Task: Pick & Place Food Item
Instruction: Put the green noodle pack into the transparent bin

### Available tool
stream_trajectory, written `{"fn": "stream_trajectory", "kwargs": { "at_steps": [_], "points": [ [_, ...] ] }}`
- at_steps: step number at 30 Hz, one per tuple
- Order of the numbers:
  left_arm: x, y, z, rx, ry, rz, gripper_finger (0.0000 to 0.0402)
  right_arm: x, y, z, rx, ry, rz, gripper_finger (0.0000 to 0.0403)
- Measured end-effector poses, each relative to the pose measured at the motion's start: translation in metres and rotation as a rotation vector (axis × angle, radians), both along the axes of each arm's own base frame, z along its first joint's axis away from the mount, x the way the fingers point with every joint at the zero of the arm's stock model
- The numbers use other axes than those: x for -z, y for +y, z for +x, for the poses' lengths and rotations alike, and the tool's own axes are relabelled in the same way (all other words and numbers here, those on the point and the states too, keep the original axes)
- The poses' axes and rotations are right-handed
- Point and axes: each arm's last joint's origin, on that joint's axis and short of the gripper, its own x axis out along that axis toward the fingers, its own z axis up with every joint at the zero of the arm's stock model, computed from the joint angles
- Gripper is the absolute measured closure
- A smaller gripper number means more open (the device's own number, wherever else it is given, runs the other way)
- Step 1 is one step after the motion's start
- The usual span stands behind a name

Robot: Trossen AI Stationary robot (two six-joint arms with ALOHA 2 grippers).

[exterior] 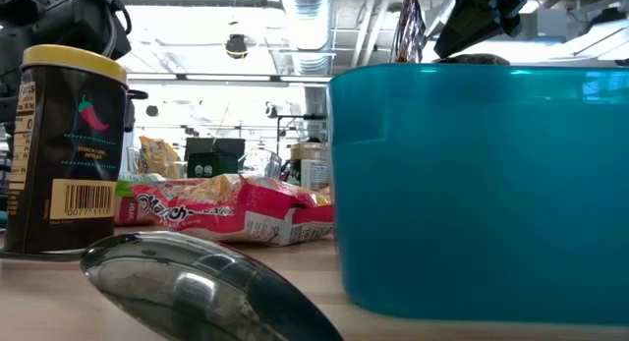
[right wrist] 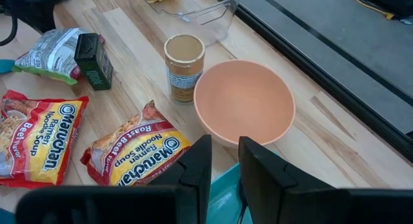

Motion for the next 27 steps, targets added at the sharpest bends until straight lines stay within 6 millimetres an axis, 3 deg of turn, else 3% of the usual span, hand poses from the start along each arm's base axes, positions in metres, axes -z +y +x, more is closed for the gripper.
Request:
{"fn": "stream_trajectory", "kwargs": {
  "at_steps": [27],
  "points": [
    [-0.029, 0.001, -0.007, 0.003, -0.261, -0.06, 0.0401, 0.0, 0.0, 0.0, 0.0, 0.0, 0.0, 0.0331]
  ]
}}
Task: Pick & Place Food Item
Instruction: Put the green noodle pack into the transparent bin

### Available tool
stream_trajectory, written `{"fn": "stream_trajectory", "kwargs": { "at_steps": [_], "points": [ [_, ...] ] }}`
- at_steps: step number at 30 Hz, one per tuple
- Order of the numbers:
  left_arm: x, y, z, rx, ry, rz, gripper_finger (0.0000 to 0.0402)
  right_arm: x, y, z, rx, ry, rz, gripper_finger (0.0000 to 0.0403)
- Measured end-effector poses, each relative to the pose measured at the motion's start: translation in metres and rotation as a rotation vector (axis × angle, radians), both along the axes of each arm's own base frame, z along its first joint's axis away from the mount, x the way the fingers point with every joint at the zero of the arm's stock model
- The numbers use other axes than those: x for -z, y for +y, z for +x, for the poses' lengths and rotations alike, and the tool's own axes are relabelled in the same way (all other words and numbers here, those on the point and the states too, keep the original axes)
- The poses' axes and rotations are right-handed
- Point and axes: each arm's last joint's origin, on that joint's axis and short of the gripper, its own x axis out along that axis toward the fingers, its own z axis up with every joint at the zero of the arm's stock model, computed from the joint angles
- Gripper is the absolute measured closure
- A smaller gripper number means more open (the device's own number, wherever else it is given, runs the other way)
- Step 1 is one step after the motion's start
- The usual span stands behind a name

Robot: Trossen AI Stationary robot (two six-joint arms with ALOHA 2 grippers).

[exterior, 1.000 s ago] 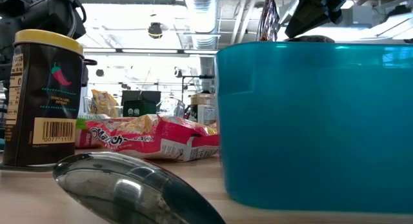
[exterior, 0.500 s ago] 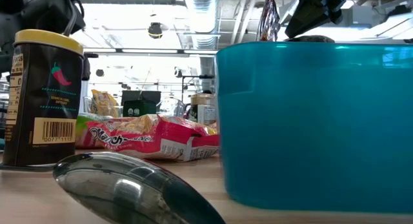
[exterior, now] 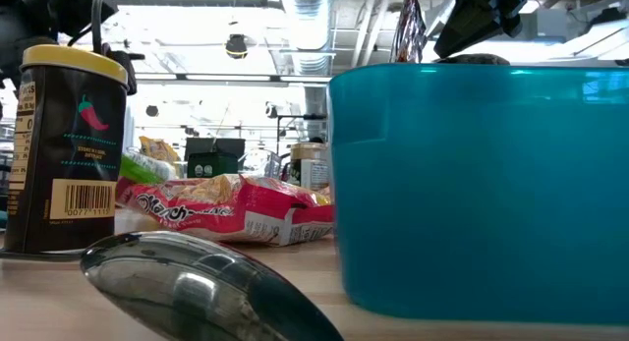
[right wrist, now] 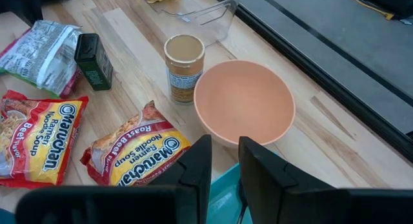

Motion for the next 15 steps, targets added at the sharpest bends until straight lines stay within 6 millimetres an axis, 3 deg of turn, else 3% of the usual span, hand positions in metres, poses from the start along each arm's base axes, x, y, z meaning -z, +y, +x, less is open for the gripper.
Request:
{"fn": "stream_trajectory", "kwargs": {
  "at_steps": [15],
  "points": [
    [-0.012, 0.001, -0.007, 0.013, -0.107, -0.024, 0.0401, 0.0, 0.0, 0.0, 0.0, 0.0, 0.0, 0.0331]
  ]
}}
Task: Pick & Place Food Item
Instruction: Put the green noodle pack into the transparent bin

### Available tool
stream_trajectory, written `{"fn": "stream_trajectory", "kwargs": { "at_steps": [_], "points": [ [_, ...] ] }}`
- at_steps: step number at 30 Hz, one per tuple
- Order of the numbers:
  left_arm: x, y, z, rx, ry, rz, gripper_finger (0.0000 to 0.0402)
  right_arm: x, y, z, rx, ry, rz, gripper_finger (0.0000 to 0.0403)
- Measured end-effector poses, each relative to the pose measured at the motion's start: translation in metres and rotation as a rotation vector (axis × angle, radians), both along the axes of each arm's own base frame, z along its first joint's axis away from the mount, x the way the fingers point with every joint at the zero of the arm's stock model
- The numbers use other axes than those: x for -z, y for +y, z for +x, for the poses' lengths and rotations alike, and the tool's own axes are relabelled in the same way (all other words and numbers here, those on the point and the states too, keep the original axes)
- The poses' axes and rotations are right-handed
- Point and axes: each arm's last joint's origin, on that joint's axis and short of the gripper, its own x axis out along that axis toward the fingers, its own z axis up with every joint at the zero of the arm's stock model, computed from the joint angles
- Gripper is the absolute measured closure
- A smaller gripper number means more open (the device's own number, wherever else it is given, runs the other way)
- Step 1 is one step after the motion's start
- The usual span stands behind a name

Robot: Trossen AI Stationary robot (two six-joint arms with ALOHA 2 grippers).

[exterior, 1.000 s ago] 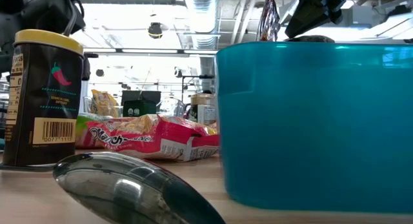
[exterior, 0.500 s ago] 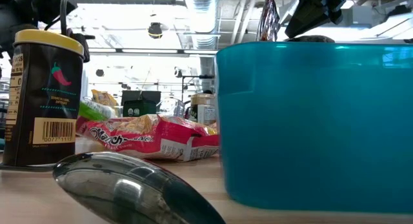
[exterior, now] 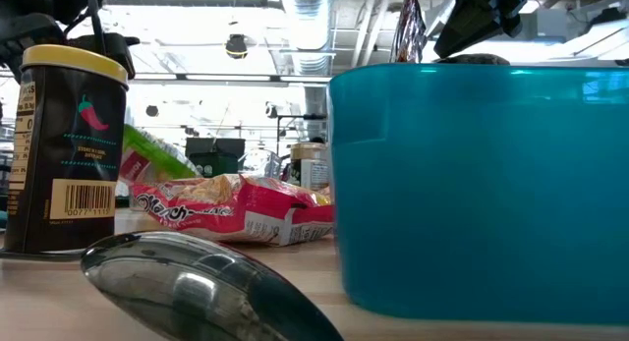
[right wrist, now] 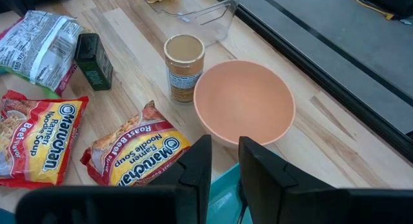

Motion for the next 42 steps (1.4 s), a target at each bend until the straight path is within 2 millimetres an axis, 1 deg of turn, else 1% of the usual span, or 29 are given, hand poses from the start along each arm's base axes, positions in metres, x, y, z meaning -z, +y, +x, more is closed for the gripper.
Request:
{"fn": "stream_trajectory", "kwargs": {
  "at_steps": [4, 9, 14, 23, 27, 31, 38, 42],
  "points": [
    [-0.003, -0.001, 0.0, 0.027, -0.026, -0.029, 0.0401, 0.0, 0.0, 0.0, 0.0, 0.0, 0.0, 0.0331],
    [-0.01, -0.003, 0.005, 0.084, -0.121, -0.049, 0.0401, 0.0, 0.0, 0.0, 0.0, 0.0, 0.0, 0.0331],
    [-0.018, -0.005, 0.011, 0.116, -0.224, -0.034, 0.0401, 0.0, 0.0, 0.0, 0.0, 0.0, 0.0, 0.0331],
    [-0.028, -0.005, 0.016, 0.119, -0.347, 0.009, 0.0401, 0.0, 0.0, 0.0, 0.0, 0.0, 0.0, 0.0331],
    [-0.036, -0.004, 0.019, 0.097, -0.44, 0.087, 0.0401, 0.0, 0.0, 0.0, 0.0, 0.0, -0.001, 0.0331],
    [-0.043, -0.001, 0.022, 0.036, -0.516, 0.21, 0.0401, 0.0, 0.0, 0.0, 0.0, 0.0, -0.001, 0.0331],
    [-0.057, 0.006, 0.023, -0.124, -0.608, 0.481, 0.0401, 0.0, 0.0, 0.0, 0.0, 0.0, -0.001, 0.0331],
    [-0.065, 0.01, 0.022, -0.225, -0.619, 0.648, 0.0401, 0.0, 0.0, 0.0, 0.0, 0.001, -0.001, 0.0331]
  ]
}}
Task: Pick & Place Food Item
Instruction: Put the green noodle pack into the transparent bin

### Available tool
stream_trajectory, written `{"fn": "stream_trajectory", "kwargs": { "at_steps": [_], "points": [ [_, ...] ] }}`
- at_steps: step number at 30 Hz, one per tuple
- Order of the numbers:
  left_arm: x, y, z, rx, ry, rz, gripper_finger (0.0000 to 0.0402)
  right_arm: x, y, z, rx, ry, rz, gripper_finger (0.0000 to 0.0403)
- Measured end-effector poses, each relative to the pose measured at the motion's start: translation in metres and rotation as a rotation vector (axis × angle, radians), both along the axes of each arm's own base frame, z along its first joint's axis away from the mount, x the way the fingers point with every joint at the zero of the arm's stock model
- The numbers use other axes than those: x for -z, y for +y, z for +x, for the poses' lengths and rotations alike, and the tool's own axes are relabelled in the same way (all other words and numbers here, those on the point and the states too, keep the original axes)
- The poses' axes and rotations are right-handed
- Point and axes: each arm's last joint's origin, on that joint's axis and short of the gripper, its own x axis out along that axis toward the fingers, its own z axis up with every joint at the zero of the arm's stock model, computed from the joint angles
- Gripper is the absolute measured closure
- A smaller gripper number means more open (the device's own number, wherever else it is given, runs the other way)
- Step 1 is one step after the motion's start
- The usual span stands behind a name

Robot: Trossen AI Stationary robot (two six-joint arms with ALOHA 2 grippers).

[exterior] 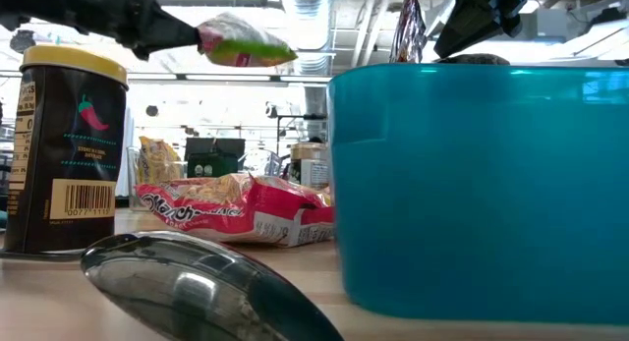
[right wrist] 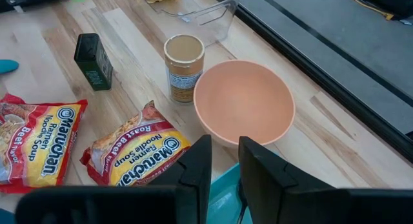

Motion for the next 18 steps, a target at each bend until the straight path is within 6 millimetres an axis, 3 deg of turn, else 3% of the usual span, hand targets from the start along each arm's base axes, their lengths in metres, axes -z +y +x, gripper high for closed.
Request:
{"fn": "stream_trajectory", "kwargs": {
  "at_steps": [7, 18],
  "points": [
    [-0.011, 0.009, -0.003, -0.259, -0.003, 0.173, 0.0401, 0.0, 0.0, 0.0, 0.001, 0.0, -0.004, 0.0331],
    [-0.014, 0.047, -0.009, -0.571, 0.024, 0.203, 0.0401, 0.0, 0.0, 0.0, 0.003, -0.001, -0.008, 0.0331]
  ]
}}
